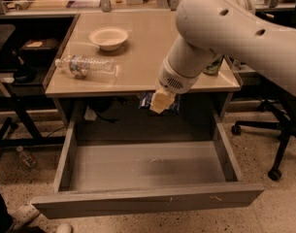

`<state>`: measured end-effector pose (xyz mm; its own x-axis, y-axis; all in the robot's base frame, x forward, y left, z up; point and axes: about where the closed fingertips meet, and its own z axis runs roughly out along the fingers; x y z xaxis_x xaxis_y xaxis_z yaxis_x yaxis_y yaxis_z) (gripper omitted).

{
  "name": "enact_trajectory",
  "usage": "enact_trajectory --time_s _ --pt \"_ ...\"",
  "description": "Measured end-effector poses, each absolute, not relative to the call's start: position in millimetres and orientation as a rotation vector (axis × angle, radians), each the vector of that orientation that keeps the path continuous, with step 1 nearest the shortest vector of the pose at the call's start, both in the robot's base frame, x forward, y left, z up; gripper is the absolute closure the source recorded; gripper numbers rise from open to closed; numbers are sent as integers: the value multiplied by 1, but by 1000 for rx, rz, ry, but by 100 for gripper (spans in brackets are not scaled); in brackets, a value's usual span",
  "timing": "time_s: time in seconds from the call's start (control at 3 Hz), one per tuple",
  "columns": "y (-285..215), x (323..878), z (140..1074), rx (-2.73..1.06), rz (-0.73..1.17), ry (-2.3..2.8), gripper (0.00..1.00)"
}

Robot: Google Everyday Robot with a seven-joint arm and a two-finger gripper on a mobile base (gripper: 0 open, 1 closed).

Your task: Pick rxbar blueberry from top drawer and place on counter

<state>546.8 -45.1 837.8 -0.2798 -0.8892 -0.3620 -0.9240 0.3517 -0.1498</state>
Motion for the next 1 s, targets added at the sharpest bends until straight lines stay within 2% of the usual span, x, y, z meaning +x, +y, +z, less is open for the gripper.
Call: enact_trajectory --time_s 1.0 --pt "-53 634 878 -1541 104 2222 100"
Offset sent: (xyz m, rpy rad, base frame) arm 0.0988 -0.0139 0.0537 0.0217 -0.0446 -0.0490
